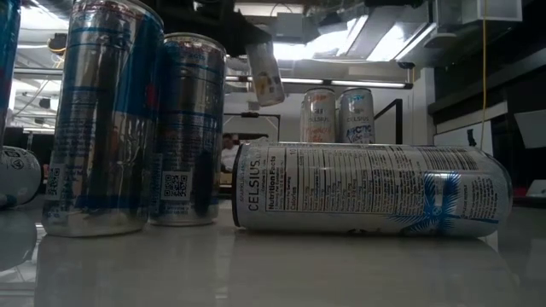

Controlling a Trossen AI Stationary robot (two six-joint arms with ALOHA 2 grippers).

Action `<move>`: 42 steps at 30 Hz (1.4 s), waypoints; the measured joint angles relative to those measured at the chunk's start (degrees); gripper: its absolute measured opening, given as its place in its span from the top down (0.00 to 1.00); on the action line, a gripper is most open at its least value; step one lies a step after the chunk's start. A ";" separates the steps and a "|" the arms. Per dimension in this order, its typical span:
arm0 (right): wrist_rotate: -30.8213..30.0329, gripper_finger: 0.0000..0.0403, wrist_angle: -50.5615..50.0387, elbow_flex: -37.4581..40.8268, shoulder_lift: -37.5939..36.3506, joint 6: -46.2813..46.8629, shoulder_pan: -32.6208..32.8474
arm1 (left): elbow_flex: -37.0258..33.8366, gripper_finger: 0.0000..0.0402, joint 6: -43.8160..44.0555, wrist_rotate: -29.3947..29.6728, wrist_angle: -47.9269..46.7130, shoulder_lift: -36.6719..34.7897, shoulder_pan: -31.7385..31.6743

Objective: Place canned beverage on shelf
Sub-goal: Put the white soda can on the shelf

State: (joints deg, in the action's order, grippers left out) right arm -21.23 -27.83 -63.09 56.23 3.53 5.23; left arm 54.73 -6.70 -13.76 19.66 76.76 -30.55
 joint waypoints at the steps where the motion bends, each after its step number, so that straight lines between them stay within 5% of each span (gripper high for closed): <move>1: 0.51 0.25 -0.62 0.01 -0.32 0.56 0.00 | 1.33 0.41 -0.01 -2.87 -0.41 1.28 -1.24; 8: 7.95 0.25 -0.78 0.00 0.11 1.12 0.00 | 9.58 0.41 0.02 -17.74 -1.88 11.71 -8.27; 19: 17.59 0.25 -0.65 0.00 1.31 0.70 0.00 | 19.74 0.41 -0.55 -28.79 -2.72 26.82 -13.78; 42: 17.67 0.25 -0.68 0.00 1.31 0.63 0.00 | 20.62 0.41 -16.37 -27.77 -9.75 31.06 -13.48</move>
State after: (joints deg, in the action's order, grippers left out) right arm -3.55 -28.51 -63.09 57.54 4.16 5.23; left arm 75.35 -23.07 -41.53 9.91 107.82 -44.03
